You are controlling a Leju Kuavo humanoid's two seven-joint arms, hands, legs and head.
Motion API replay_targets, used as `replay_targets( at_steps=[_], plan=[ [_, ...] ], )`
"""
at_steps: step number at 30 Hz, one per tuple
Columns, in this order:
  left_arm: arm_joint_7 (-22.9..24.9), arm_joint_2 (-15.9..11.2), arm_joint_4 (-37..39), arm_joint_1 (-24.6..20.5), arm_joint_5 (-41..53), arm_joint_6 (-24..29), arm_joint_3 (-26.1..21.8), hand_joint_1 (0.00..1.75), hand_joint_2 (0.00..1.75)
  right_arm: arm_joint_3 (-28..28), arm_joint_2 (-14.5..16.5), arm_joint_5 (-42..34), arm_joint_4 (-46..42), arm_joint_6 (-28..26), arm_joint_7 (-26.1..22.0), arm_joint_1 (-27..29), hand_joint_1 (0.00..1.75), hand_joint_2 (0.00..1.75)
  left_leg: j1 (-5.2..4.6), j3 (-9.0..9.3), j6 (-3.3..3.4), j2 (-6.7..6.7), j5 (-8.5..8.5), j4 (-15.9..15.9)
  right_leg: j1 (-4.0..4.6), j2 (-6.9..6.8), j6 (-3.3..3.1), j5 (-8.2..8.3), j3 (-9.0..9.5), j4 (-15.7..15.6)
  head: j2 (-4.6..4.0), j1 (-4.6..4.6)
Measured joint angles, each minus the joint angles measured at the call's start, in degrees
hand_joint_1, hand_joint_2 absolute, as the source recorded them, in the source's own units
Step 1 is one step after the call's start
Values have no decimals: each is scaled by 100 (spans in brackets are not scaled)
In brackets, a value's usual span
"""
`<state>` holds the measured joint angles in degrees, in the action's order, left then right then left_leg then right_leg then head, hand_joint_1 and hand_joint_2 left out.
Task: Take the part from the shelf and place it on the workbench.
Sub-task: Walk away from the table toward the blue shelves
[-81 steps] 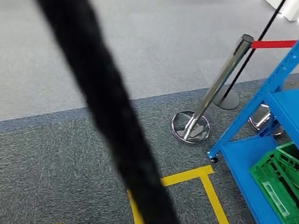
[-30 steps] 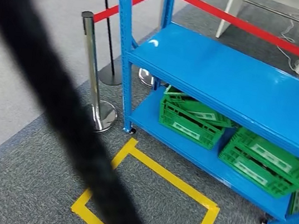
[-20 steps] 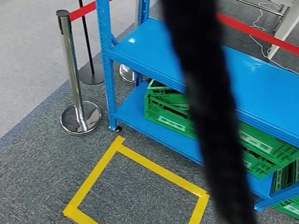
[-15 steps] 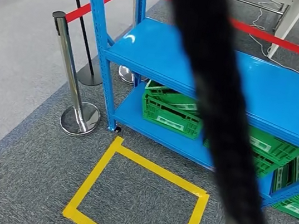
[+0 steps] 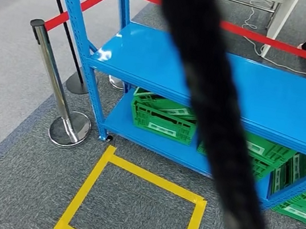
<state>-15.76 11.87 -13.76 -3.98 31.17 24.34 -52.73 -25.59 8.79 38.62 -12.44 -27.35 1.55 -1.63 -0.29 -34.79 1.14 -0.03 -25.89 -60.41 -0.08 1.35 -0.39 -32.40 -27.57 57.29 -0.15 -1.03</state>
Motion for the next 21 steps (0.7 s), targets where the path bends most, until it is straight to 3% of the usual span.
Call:
replay_targets(
  at_steps=[1,3,5,6,7,10,11,12,15,17,19,21],
  plan=[
    [1,-9,1,-3,2,-13,-3,0,0,37,-3,32,10,30,16,-4,0,0,-30,49,47,-21,-4,128,-15,8,32,-28,-2,-22,0,4],
    [5,-9,1,-7,8,-28,-4,0,0,88,-12,71,20,70,54,-7,0,0,-53,89,76,-27,-67,209,-36,14,105,-10,80,-20,0,34],
    [12,-6,2,4,14,-33,-6,0,0,129,-24,91,23,84,81,4,0,0,-31,203,98,-31,-71,304,-32,-1,170,13,156,41,0,50],
    [16,-4,2,8,16,-35,-7,0,0,150,-32,100,25,88,88,2,0,0,-11,286,107,-30,-74,350,-30,-20,195,2,96,165,0,38],
    [16,0,2,6,17,-37,-7,0,0,167,-42,106,27,92,91,-9,0,0,9,361,108,-25,-86,388,-33,-40,214,-42,-47,410,0,19],
    [19,21,2,-9,17,-48,-8,0,0,197,-67,107,34,102,98,-18,0,0,34,489,104,-8,-210,416,-70,-77,287,-381,-777,1401,0,-17],
    [24,29,2,-5,19,-50,-8,0,0,202,-77,107,35,104,103,-1,0,0,41,545,95,-7,-263,416,-83,-80,319,-446,-941,1522,0,-18],
    [30,34,3,4,27,-50,-8,0,0,203,-85,106,37,108,107,18,0,0,52,618,80,-7,-319,415,-95,-85,351,-396,-1012,1456,0,-17],
    [53,50,4,22,65,-51,-8,0,0,205,-104,104,46,120,109,51,0,0,92,856,-9,-7,-510,404,-130,-156,414,302,-813,501,-2,-21],
    [72,58,4,10,79,-49,-8,0,0,209,-107,103,59,131,114,44,0,0,88,951,-94,-3,-619,398,-105,-213,320,505,-706,189,-8,10],
    [86,62,4,-5,85,-46,-8,0,0,215,-109,105,67,139,132,38,0,0,83,1002,-159,6,-658,376,-78,-207,172,452,-651,189,-11,47],
    [91,63,4,-15,89,-44,-8,0,0,219,-116,110,67,138,148,46,0,0,92,933,-202,10,-652,134,-91,-186,87,429,-561,164,-8,59]
  ],
)
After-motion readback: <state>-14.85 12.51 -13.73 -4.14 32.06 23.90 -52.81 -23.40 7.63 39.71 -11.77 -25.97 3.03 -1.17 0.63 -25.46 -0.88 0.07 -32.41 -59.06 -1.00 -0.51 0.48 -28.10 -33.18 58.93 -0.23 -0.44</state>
